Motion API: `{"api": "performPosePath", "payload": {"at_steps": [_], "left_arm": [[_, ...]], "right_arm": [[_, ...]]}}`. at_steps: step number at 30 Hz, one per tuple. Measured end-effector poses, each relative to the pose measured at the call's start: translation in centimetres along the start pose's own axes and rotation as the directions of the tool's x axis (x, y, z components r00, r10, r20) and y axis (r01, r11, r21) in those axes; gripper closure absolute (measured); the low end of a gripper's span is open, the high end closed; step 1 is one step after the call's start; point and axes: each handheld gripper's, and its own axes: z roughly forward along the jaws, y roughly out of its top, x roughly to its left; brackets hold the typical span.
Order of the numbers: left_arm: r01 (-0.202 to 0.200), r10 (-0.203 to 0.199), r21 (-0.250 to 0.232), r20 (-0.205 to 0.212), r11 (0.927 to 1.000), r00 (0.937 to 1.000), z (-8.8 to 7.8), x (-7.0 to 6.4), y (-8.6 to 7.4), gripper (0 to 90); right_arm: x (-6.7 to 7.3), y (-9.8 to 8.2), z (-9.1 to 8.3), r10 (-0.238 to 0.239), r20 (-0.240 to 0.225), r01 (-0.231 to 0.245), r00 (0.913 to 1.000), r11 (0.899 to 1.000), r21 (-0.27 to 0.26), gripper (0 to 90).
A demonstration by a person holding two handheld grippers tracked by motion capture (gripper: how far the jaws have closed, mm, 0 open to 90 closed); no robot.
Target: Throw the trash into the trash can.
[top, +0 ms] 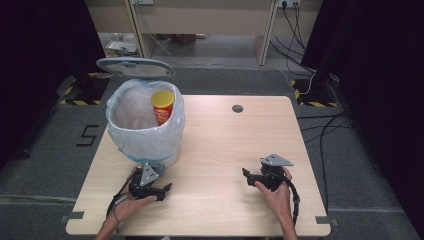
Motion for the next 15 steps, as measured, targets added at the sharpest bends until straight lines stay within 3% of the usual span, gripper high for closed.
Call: {"api": "performPosePath", "payload": {"at_steps": [4,15], "left_arm": [[-0.001,0.001,0.0,0.0,1.0,1.0,0.0,0.0,0.0,14.6],[0.0,0.0,-0.001,0.001,1.0,1.0,0.0,0.0,0.0,14.5]], "right_arm": [[0.1,-0.7,0.1,0.019,0.004,-0.019,0.9998,0.999,0.027,16.4],[0.0,-1.9,0.3,0.015,0.015,-0.016,0.9998,0.997,0.081,16.4]]}}
